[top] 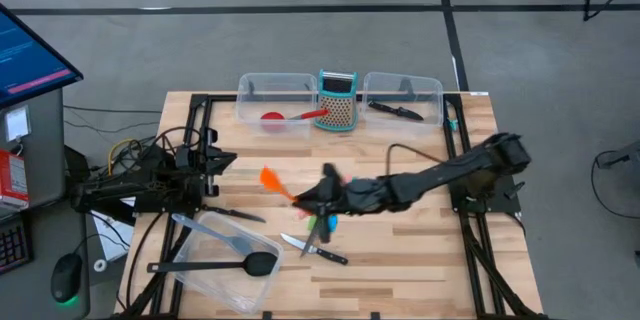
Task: Pick & Place Kitchen Items
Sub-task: Put the orange spatula into the bottom transparent bin
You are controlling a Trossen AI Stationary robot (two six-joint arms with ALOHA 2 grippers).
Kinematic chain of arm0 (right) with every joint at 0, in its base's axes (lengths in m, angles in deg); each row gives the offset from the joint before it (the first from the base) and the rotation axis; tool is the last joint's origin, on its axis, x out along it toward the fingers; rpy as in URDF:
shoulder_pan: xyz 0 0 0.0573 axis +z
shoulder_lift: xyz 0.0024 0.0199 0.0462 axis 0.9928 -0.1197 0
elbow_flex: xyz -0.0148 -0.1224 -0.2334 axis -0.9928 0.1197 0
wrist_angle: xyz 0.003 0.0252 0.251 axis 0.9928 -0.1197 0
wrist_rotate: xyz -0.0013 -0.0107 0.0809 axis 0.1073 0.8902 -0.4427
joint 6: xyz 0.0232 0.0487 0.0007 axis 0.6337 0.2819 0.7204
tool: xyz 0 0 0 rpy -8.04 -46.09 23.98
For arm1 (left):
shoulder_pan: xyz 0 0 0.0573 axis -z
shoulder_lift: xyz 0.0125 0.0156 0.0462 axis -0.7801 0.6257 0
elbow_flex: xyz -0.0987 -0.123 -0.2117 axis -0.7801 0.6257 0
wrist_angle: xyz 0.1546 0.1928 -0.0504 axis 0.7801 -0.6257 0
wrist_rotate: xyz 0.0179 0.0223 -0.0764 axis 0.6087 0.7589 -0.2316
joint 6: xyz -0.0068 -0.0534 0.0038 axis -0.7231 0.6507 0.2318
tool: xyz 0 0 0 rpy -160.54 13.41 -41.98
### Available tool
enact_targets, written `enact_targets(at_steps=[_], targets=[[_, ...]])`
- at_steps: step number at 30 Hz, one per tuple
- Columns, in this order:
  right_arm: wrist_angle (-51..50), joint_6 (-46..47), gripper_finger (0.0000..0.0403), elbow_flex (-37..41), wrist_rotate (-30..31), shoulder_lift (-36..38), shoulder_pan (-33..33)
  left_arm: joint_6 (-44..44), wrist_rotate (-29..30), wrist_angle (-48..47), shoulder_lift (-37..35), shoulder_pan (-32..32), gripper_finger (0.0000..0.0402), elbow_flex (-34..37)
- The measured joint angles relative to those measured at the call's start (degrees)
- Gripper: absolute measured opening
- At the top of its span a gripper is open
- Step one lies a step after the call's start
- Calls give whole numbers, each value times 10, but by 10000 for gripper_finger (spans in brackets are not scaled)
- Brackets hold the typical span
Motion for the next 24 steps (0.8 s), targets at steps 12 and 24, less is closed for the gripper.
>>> enact_targets(at_steps=[12, 24], targets=[[-30, -26, 37, -250, -148, -204, -23, 0, 2, 0, 0, 0, 3, 0], [-33, 50, 38, -388, -251, -347, -14, 0, 2, 0, 0, 0, 3, 0]])
